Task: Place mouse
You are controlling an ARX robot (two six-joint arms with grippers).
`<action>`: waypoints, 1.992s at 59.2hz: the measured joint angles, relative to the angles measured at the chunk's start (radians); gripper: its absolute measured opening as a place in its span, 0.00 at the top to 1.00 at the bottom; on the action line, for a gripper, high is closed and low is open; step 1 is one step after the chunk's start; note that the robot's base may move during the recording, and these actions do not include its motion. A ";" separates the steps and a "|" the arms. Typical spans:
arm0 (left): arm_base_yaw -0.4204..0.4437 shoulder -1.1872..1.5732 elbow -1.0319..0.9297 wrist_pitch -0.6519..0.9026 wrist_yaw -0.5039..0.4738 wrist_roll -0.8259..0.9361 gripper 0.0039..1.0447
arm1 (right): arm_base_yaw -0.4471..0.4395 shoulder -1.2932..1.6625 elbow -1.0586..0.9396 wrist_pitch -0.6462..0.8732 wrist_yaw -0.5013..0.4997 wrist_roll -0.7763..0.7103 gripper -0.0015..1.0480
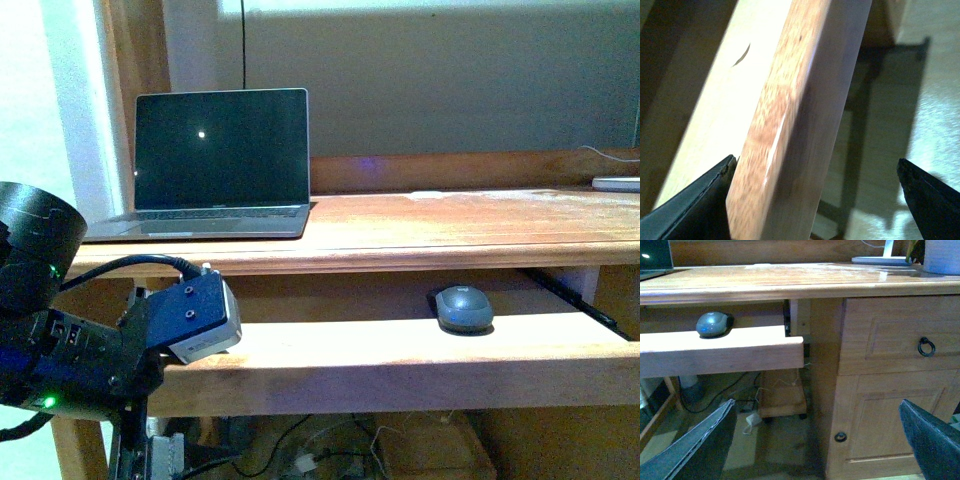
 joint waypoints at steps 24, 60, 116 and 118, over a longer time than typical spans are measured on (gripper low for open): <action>-0.081 -0.232 -0.129 -0.063 0.255 -0.492 0.07 | 0.000 0.000 0.000 0.000 0.000 0.000 0.07; 0.025 -0.578 -0.433 0.696 -0.744 -0.903 0.09 | 0.000 0.000 0.000 0.000 0.000 0.000 0.07; 0.162 -1.843 -1.103 0.064 -0.644 -1.114 0.98 | 0.435 0.859 0.408 0.332 0.168 0.084 0.07; 0.162 -1.843 -1.103 0.064 -0.644 -1.114 0.98 | 0.458 0.905 0.441 0.331 0.172 0.084 0.07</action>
